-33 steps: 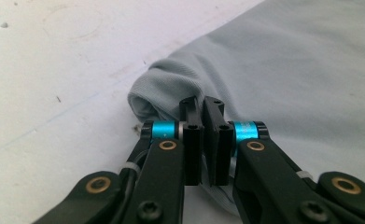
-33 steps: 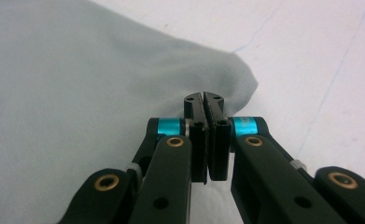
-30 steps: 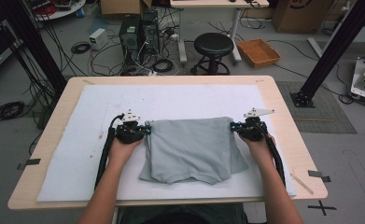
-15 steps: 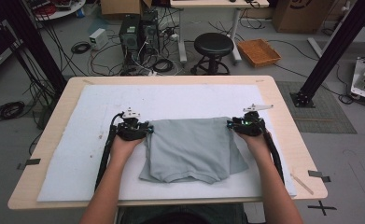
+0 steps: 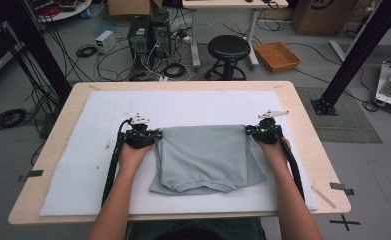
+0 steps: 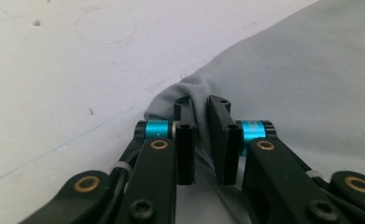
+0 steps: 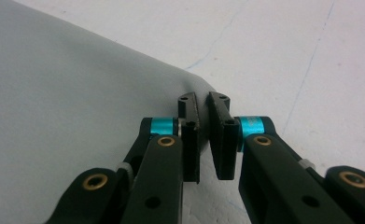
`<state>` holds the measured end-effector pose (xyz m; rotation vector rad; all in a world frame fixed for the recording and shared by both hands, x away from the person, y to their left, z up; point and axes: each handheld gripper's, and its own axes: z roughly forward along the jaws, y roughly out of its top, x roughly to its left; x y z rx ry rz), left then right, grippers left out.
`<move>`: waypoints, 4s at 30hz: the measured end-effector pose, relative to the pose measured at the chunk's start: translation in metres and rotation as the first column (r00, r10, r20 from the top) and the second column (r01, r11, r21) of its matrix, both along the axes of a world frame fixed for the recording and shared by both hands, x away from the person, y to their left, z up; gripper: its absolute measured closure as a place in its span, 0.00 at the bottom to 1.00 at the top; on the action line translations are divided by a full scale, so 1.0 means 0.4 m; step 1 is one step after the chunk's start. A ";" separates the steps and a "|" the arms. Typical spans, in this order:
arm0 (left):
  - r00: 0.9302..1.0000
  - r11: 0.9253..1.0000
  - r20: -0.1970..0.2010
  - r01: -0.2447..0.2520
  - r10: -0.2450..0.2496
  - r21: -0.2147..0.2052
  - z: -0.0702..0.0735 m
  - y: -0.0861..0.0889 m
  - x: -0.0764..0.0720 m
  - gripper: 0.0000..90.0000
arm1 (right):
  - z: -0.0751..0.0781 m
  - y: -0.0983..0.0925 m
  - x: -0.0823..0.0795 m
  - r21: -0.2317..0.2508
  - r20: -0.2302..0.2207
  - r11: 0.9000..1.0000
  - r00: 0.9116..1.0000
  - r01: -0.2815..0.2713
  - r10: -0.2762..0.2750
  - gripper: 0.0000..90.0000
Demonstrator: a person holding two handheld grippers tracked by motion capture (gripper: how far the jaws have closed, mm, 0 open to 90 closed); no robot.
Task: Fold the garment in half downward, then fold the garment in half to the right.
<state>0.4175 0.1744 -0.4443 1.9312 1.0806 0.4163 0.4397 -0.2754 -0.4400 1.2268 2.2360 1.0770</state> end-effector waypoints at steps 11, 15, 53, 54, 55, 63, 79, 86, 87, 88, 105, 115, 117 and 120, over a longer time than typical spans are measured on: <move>0.995 0.996 0.048 -0.092 0.091 0.020 0.043 0.046 -0.040 0.56 | 0.039 -0.024 -0.025 0.028 0.032 0.998 0.998 0.053 -0.054 0.56; 0.992 0.996 0.091 -0.079 0.082 -0.035 0.069 0.063 -0.079 0.48 | 0.063 -0.018 -0.047 0.034 0.078 0.999 0.997 0.020 -0.022 0.49; 0.994 0.993 0.019 0.112 -0.112 -0.041 0.033 -0.029 -0.277 0.30 | 0.076 0.023 -0.078 0.034 0.094 0.999 0.995 -0.043 0.039 0.27; 0.993 0.992 0.017 0.117 -0.116 -0.040 0.030 -0.033 -0.281 0.30 | 0.075 0.025 -0.079 0.031 0.088 0.999 0.995 -0.044 0.041 0.27; 0.992 0.992 0.013 0.123 -0.122 -0.029 0.028 -0.037 -0.284 0.30 | 0.074 0.027 -0.079 0.028 0.090 0.999 0.995 -0.047 0.044 0.27; 0.994 0.979 -0.022 0.113 -0.111 0.167 -0.007 -0.066 -0.306 0.28 | 0.075 0.029 -0.084 0.021 0.076 0.998 0.996 -0.055 0.054 0.27; 0.986 0.980 -0.021 0.169 -0.168 0.109 -0.019 -0.055 -0.371 0.43 | 0.071 0.039 -0.088 0.006 0.073 0.998 0.996 -0.059 0.058 0.27; 0.980 0.974 -0.005 0.200 -0.200 0.106 -0.019 -0.056 -0.385 0.58 | 0.075 0.029 -0.091 0.016 0.082 0.999 0.995 -0.052 0.050 0.27; 0.979 0.973 0.003 0.205 -0.206 0.104 -0.020 -0.057 -0.388 0.61 | 0.074 0.028 -0.092 0.018 0.084 0.999 0.995 -0.052 0.050 0.27; 0.977 0.972 0.007 0.212 -0.214 0.105 -0.020 -0.058 -0.391 0.64 | 0.074 0.027 -0.093 0.019 0.083 0.999 0.995 -0.051 0.049 0.27; 0.967 0.964 -0.008 0.253 -0.253 0.081 -0.020 -0.060 -0.390 0.89 | 0.096 0.021 -0.075 0.013 0.073 0.996 0.994 -0.085 0.084 0.27; 0.969 0.967 -0.020 0.249 -0.248 0.052 -0.023 -0.056 -0.387 0.88 | 0.147 0.104 -0.031 0.012 0.050 0.981 0.980 -0.195 0.194 0.26; 0.968 0.967 -0.019 0.249 -0.248 0.055 -0.023 -0.056 -0.388 0.88 | 0.156 0.136 -0.021 0.019 0.043 0.973 0.973 -0.229 0.228 0.25; 0.969 0.968 -0.021 0.245 -0.244 0.047 -0.024 -0.056 -0.387 0.88 | 0.166 0.191 -0.007 0.015 0.035 0.958 0.958 -0.285 0.284 0.25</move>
